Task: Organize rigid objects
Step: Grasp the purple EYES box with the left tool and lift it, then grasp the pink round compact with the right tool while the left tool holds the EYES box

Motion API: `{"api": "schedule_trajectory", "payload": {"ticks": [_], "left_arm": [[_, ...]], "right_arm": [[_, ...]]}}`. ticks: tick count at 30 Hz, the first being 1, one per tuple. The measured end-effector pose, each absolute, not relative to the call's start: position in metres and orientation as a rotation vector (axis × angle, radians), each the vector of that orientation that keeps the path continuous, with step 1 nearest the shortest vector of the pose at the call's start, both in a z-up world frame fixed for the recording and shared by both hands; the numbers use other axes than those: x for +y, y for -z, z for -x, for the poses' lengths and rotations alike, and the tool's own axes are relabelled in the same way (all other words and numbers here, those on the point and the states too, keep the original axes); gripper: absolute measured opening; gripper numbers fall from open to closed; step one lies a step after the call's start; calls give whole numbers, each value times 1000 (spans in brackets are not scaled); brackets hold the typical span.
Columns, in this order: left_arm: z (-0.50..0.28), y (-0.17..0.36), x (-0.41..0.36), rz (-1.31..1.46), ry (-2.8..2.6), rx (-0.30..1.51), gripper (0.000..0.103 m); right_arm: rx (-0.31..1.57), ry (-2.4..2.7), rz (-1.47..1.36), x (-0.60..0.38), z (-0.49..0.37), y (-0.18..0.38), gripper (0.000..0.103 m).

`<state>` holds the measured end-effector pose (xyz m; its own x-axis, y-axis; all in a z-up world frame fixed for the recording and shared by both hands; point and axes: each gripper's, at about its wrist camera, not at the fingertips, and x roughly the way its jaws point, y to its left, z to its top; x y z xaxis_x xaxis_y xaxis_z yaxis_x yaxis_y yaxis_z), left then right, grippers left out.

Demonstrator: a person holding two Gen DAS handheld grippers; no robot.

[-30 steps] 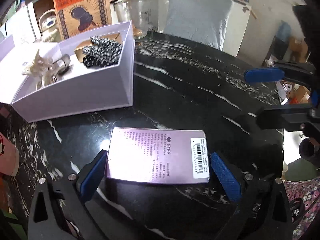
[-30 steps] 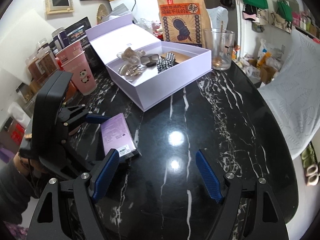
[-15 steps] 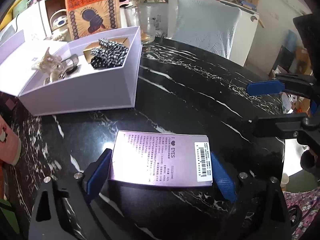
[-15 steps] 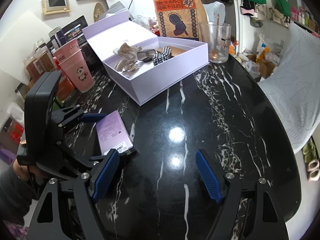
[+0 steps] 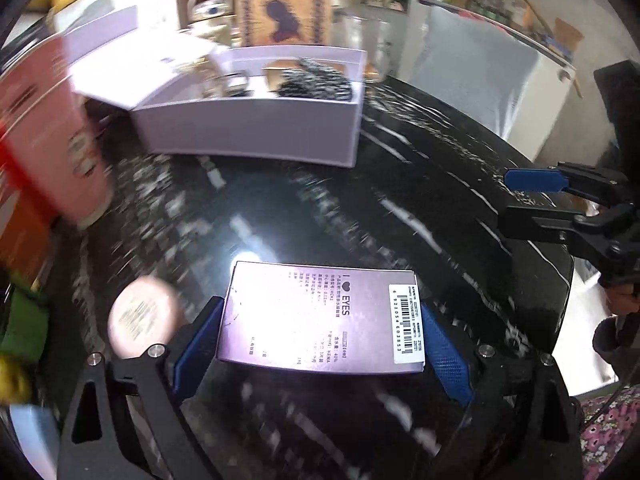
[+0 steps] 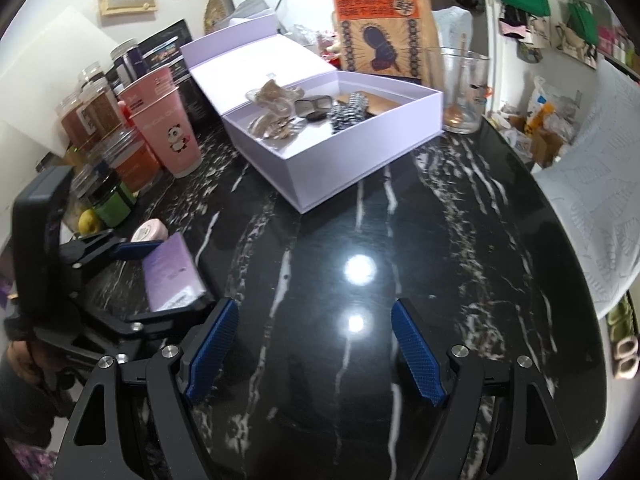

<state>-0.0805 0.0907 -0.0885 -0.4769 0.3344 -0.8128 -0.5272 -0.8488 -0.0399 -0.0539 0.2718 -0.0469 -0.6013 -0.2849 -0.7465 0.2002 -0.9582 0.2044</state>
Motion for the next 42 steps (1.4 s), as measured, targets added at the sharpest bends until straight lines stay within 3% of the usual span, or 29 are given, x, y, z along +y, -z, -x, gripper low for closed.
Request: {"api": "schedule_trajectory", "payload": {"ticks": [9, 27, 42], "left_arm": [[56, 82, 25, 1289, -2492, 66, 94], [38, 78, -65, 1324, -2833, -169, 94], [40, 74, -79, 1324, -2870, -202, 94]], "right_arm": [[-59, 2480, -1214, 226, 67, 50, 80], [85, 2267, -1166, 117, 108, 66, 80], [190, 2181, -1157, 70, 135, 79, 80]]}}
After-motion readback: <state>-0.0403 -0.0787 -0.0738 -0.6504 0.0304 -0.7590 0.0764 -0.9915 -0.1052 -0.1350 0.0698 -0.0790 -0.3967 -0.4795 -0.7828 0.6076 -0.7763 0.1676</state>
